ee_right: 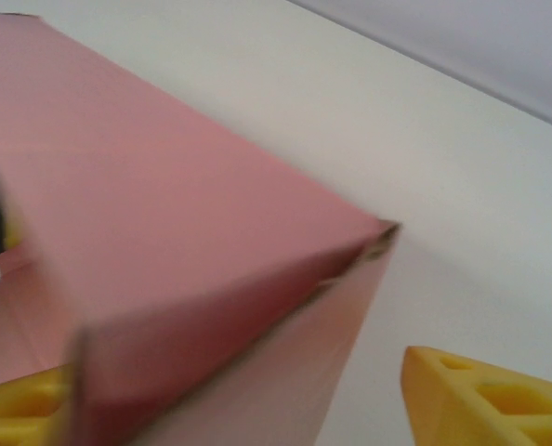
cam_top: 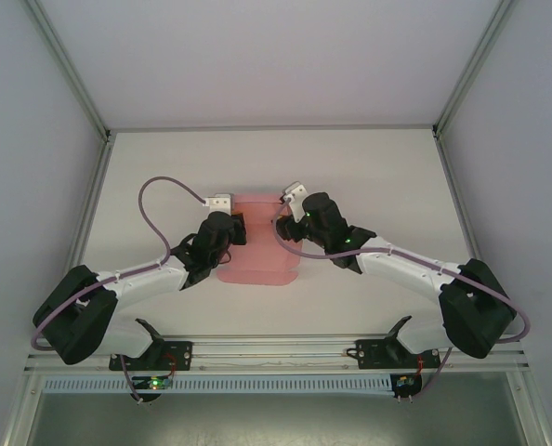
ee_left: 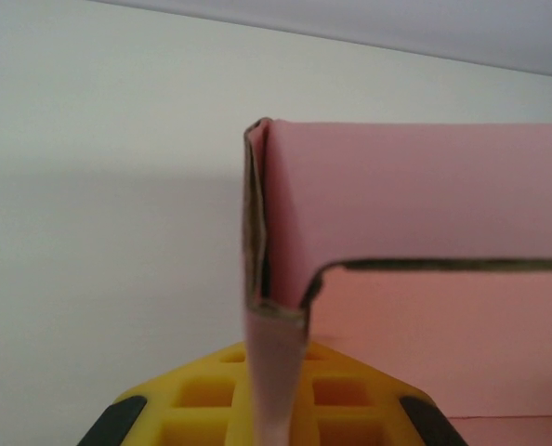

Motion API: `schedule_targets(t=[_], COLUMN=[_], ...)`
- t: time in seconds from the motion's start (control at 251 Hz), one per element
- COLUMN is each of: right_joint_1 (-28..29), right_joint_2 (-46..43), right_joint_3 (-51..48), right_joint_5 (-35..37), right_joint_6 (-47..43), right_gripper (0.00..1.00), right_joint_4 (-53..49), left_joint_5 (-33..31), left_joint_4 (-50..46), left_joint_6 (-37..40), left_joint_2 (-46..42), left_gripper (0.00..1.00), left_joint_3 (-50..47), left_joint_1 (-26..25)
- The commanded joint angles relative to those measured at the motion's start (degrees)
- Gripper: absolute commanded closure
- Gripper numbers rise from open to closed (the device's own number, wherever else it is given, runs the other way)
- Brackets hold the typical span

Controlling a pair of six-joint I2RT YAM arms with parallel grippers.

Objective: Assemble paper box

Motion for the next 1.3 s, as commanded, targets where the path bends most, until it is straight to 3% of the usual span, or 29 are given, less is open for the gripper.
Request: schedule_targets(t=[0.0,0.124,0.283,0.471,0.75,0.89,1.293], right_joint_1=[-0.08,-0.26,-1.44,-3.17,-8.45,-12.03,-13.67], right_joint_2=[-3.59,-6.1,-7.9,-9.06,-18.2,-21.37,-8.67], right_joint_3=[-0.47,-2.15,-3.43,-4.91,-9.24,-12.35,-7.42], right_joint_5=[-5.69,-10.49,-15.59,-21.66,-18.52,-24.44,-35.93], right_joint_6=[-1.96,-1.35,0.31,0.9,1.5,1.66,2.36], right_gripper=[0.28,0.25,0.34,0.31,0.29,0.29,0.45], right_joint_4=[-1.46,0.03,0.18,2.03,1.21,1.9,5.08], left_joint_5=[-3.9,-3.72,-3.25,-2.66,-1.52,-1.47,0.73], left_joint_4=[-1.65,-1.79,-1.15,-0.3,1.39,1.19,1.72], left_joint_6=[-1.72,-2.03,-2.01,-1.59,-0.84,-0.55,-0.19], left_joint_2=[0.47,0.84,0.44,-0.31,-1.17,-0.91,-1.45], left_gripper=[1.0,1.0,1.0,1.0,1.0,1.0,1.0], left_joint_3=[1.34,1.51,1.17,0.47,-0.54,-0.32,-0.47], left_joint_1=[0.2,0.3,0.26,0.28,0.36,0.48,0.43])
